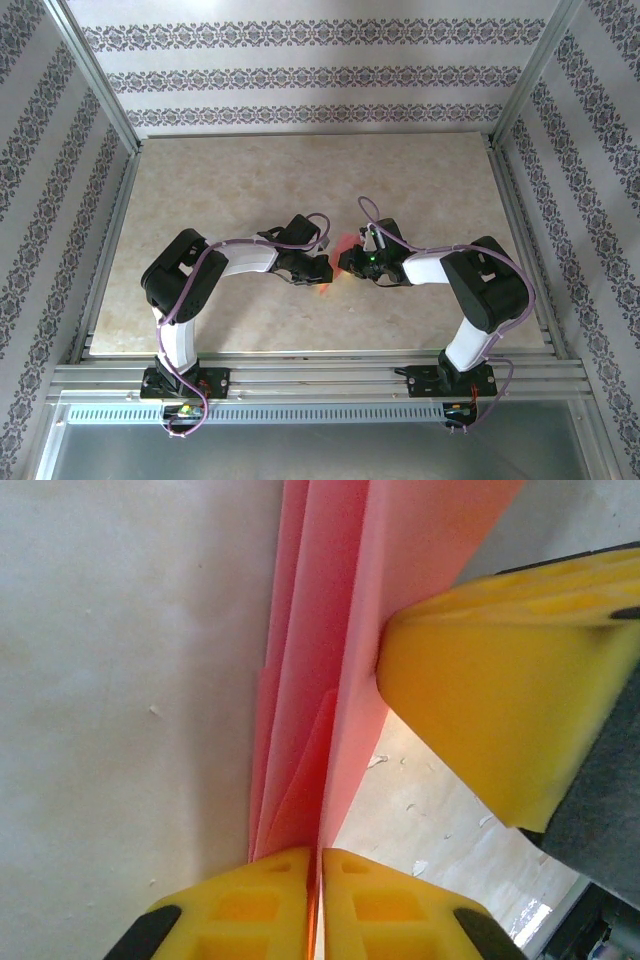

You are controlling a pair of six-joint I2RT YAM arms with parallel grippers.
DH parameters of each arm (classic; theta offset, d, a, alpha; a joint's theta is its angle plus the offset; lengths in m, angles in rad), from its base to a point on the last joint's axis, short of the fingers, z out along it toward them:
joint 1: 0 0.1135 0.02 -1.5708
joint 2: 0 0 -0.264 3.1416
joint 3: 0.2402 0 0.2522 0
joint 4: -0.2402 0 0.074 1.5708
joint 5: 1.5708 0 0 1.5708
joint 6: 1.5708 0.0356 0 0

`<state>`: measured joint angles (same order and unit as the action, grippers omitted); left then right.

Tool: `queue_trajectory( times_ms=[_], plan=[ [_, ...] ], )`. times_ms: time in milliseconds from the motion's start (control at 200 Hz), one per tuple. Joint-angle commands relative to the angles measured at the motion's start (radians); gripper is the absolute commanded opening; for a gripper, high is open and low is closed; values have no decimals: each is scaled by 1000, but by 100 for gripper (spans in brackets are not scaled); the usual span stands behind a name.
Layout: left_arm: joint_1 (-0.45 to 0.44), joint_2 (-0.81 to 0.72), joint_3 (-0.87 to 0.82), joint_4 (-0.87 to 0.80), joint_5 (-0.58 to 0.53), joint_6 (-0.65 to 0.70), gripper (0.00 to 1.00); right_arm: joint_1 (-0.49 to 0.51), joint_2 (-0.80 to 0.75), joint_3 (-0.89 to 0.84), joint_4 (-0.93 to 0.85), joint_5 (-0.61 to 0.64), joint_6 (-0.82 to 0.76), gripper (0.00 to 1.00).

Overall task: Fold a paper plane with a square sheet of paper (pick it up from the middle)
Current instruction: Fold the wing for the fifth time at the center of the table.

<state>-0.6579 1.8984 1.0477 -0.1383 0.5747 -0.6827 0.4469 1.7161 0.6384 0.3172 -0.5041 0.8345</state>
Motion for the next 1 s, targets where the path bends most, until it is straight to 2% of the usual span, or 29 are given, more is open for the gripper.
queue_trajectory(
  times_ms=[0,600,869,994],
  plan=[
    [18,-3,11,-60,-15,-5,13,-13,19,-1,-74,63,4,17],
    [18,-48,-18,-103,-23,31,18,-5,52,62,-210,115,-11,16],
    [18,-71,-28,-119,-34,31,17,1,59,87,-256,136,-24,16],
    [19,-66,-28,-120,-33,30,14,1,65,93,-263,137,-23,15]
  ],
)
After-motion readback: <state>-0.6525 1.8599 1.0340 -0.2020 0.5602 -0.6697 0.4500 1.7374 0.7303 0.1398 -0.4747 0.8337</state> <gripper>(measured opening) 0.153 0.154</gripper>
